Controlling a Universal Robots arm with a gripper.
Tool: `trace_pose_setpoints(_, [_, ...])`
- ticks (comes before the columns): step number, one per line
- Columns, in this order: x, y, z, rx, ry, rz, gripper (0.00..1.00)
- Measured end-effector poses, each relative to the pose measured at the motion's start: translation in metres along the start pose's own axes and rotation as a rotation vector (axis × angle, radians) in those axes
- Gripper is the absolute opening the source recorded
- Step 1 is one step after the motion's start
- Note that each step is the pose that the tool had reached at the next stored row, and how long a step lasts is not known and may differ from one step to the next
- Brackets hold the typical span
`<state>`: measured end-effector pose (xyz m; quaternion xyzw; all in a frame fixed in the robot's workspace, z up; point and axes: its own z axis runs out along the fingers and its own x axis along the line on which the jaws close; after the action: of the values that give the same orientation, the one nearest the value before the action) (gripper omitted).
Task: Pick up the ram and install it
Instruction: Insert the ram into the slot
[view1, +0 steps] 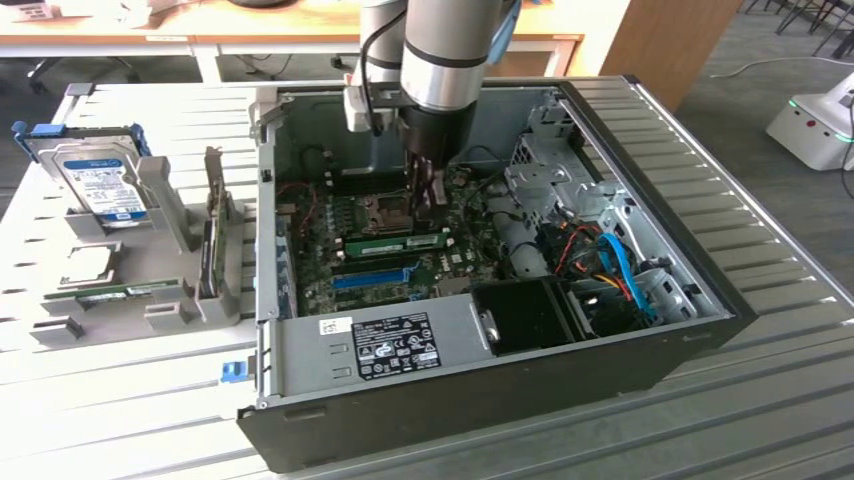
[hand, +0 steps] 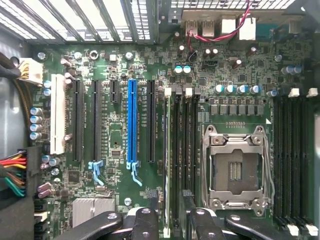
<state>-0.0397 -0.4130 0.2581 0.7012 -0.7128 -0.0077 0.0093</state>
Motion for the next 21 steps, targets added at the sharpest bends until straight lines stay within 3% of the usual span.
trace_pose_setpoints(21, [0.000,-0.0011,-0.0377,0.0000,0.0001,0.000,0.31])
